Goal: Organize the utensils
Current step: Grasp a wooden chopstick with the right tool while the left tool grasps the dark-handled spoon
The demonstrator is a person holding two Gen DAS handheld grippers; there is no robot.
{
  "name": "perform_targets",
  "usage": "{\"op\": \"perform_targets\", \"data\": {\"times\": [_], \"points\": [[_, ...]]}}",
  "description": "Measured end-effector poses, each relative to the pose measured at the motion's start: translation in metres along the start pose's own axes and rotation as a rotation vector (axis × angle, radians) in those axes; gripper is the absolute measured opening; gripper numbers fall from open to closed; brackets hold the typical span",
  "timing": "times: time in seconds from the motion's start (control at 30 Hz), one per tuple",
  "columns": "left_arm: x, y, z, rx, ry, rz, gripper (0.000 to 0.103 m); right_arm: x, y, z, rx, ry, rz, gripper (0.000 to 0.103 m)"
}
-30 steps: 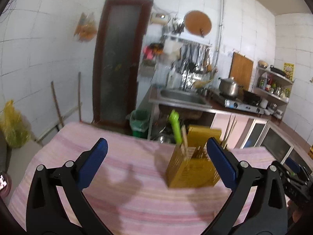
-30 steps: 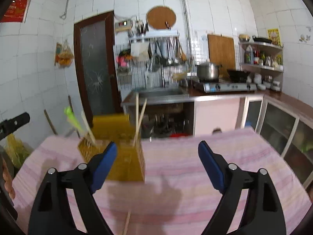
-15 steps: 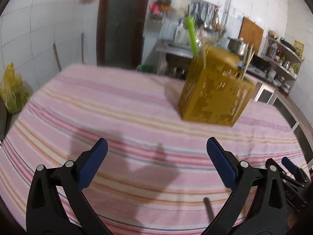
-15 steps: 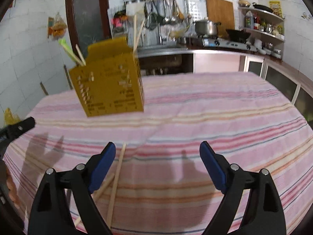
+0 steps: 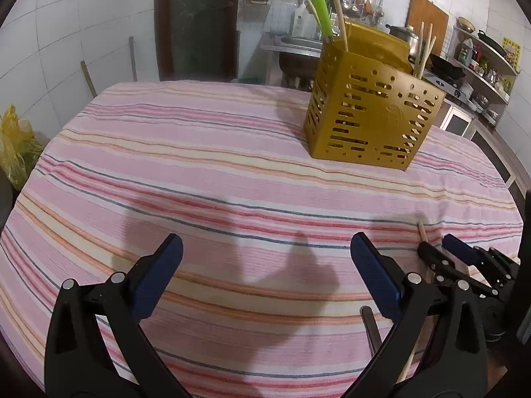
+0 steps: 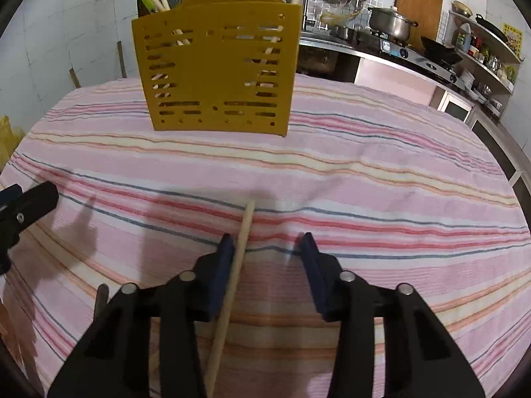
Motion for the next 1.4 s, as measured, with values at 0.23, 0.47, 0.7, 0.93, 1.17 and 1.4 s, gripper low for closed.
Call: {"op": "perform_targets", "data": {"times": [0.23,0.47,0.7,0.93,1.17,1.4], "points": [[0.011,-0.011,0.001,-0.047,-0.029,-0.011,0.098,0.002,-0.004,0.003,-0.011,0.053,-0.012,0.009],[0.035,-0.027,-0.003,-0.132,-0.061,-0.055,0.098,0.024,-0.021,0.016,-0.022,0.043,-0.033,0.007],[0.050,-0.043,-0.006,-0.197,-0.083,-0.055,0.087,0.075,-0.029,0.019,-0.024,0.015,-0.124,0.007],[0.060,-0.052,-0.007,-0.203,-0.026,-0.059,0.068,0.083,-0.029,0.015,-0.015,0.015,-0.151,0.007],[0.078,-0.061,-0.001,-0.207,0.020,-0.130,0.040,0.081,-0.030,0.017,-0.013,-0.002,-0.148,0.007],[0.086,-0.057,-0.005,-0.223,0.008,-0.186,0.014,0.079,-0.029,0.017,-0.013,-0.003,-0.150,0.007]]}}
Point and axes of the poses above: each gripper's, at about its wrist camera, not at the fingertips, and z roughly against the way its jaws point, x to its right, y to its top, the point moved 1 cm from there along -z, roughly the way its jaws point, and after that the axes turned 2 degrees about -x, right-handed, at the moved point
